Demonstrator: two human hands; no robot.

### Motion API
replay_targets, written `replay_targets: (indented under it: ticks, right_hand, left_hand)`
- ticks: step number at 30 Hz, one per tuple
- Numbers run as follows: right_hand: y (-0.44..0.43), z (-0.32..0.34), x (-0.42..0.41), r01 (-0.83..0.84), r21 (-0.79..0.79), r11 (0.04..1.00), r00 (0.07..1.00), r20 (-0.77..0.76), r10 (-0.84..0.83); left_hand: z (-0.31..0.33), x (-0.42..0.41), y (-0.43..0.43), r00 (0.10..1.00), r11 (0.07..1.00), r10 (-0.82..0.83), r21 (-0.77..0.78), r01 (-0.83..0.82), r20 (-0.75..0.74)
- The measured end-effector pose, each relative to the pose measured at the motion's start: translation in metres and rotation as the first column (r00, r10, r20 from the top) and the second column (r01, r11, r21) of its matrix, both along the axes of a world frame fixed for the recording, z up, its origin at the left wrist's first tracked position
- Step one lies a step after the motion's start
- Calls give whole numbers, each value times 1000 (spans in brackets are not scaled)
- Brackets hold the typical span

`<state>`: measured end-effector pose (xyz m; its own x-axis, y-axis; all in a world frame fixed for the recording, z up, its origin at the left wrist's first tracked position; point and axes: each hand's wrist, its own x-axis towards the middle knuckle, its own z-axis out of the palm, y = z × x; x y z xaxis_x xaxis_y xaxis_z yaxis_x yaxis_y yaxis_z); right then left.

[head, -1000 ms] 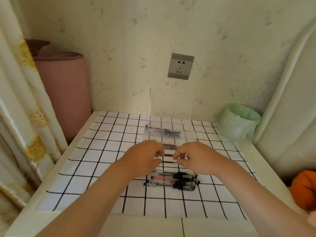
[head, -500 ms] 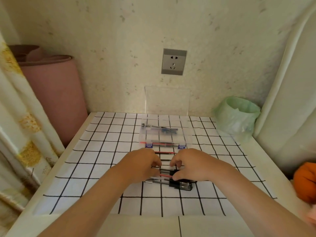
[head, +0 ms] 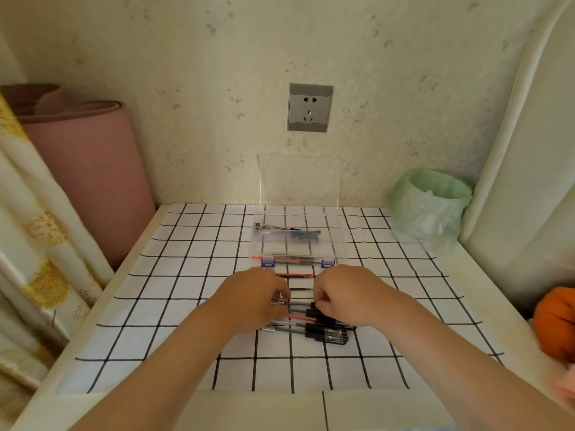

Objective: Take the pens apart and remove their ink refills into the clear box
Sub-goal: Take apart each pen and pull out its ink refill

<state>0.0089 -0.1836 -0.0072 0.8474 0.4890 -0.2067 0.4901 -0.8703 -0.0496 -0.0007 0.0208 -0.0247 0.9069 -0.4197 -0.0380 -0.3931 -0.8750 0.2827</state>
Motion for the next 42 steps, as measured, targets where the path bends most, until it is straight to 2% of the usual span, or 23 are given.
replay_targets:
  ticks: [2, 5, 8, 13, 17, 21, 25, 27, 30, 34, 37, 39, 42]
  right_hand:
    - [2, 1, 0, 5, 61, 998, 1000, 18, -6]
    - [6, 3, 0, 5, 235, 972, 998, 55, -18]
    - [9, 5, 0, 0, 357, 934, 997, 67, -26]
    - [7, 5, 2, -2, 341, 940, 1000, 15, -3]
    - [9, 3, 3, -22, 273, 962, 999, 50, 9]
    - [10, 6, 2, -20, 296, 955, 997, 75, -2]
    - [17, 10, -3, -80, 301, 950, 985, 169, 29]
    - [19, 12, -1, -113, 301, 947, 970, 241, 39]
    - [19, 17, 5, -143, 257, 956, 947, 315, 57]
    - [20, 23, 8, -102, 305, 947, 981, 191, 44]
    - [10, 21, 10, 45, 320, 946, 999, 12, -52]
    - [-3, 16, 17, 131, 280, 951, 989, -107, -105]
    - [-22, 6, 26, 190, 163, 968, 974, -157, -165]
  left_hand:
    - [0, 0, -1, 999, 1000, -2, -2, 2, 48]
    - [3, 2, -2, 993, 1000, 7, 11, -8, 117]
    - [6, 8, 4, 992, 997, 63, -58, -57, 108]
    - [9, 13, 11, 993, 989, 90, -129, -79, 77]
    - [14, 10, 9, 990, 989, 65, -138, -48, 124]
    - [19, 4, 5, 990, 978, 17, -207, 12, 138]
    - [26, 3, 3, 977, 980, 17, -197, 26, 214]
    - [30, 5, 6, 978, 969, 31, -244, 20, 205]
    - [32, 8, 11, 978, 972, 34, -234, 16, 207]
    - [32, 12, 14, 979, 978, 36, -206, 6, 202]
    - [27, 14, 16, 982, 987, 84, -147, -59, 171]
    - [22, 16, 20, 980, 985, 134, -124, -116, 147]
    - [18, 18, 24, 980, 982, 172, -101, -162, 102]
